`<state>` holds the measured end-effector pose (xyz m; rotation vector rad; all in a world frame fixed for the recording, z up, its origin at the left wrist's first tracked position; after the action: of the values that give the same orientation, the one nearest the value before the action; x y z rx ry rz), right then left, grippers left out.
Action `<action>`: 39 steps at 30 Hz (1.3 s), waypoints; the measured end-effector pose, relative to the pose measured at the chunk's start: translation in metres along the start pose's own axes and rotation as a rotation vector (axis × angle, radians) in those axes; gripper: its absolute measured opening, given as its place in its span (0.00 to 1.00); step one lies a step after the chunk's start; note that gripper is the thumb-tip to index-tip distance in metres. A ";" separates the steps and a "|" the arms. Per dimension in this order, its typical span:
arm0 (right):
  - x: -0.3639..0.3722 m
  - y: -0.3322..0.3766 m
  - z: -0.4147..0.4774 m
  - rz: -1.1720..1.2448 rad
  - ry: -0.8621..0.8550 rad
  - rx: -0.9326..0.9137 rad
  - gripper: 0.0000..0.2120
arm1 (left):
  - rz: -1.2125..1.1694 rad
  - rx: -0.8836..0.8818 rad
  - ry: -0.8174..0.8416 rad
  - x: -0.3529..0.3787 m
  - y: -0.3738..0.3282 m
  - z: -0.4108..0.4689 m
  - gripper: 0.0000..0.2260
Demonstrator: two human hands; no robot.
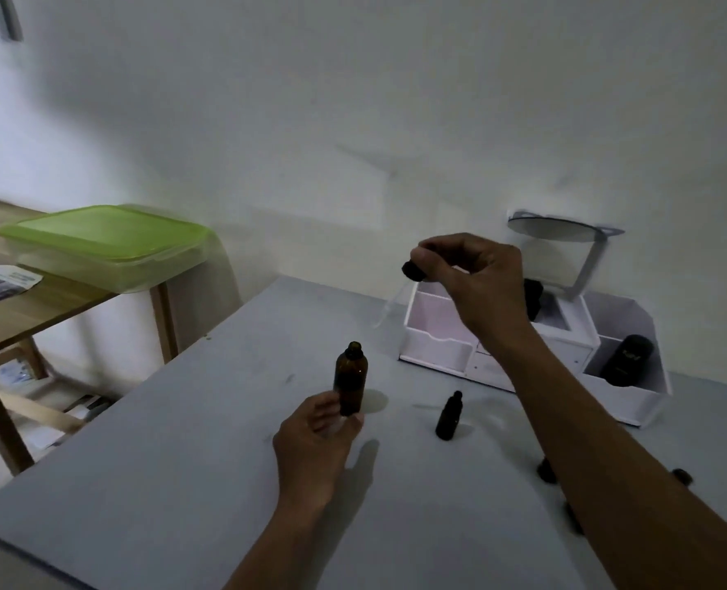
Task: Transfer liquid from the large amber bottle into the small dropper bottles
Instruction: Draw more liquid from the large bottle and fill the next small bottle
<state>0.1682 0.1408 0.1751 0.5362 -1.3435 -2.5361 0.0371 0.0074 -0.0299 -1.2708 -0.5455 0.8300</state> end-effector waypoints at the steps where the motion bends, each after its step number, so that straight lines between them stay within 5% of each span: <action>1: -0.010 0.003 -0.002 0.020 -0.012 -0.004 0.02 | -0.004 -0.005 0.024 0.003 -0.001 -0.007 0.17; 12: -0.129 -0.007 -0.051 -0.045 -0.203 0.014 0.08 | -0.039 0.017 0.374 0.092 -0.023 -0.070 0.19; 21: -0.200 -0.045 -0.089 -0.115 -0.280 0.111 0.03 | -0.049 0.069 0.516 0.177 -0.042 -0.084 0.22; 27: -0.218 -0.073 -0.106 -0.154 -0.348 0.124 0.02 | -0.004 0.111 0.551 0.216 -0.044 -0.079 0.28; 39: -0.220 -0.098 -0.113 -0.193 -0.373 0.183 0.03 | 0.106 0.222 0.572 0.222 -0.039 -0.077 0.25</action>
<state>0.4126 0.1893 0.0820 0.2374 -1.7398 -2.7867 0.2389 0.1340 -0.0287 -1.2649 0.0704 0.5561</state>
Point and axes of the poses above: each hand's wrist, its own z-axis towards the middle knuckle, its own x-axis out of the palm, y = z × x, the point moved 4 cm from there along z, towards the middle knuckle, and after that the axes turned 9 degrees about x, right-handed, at the moved point
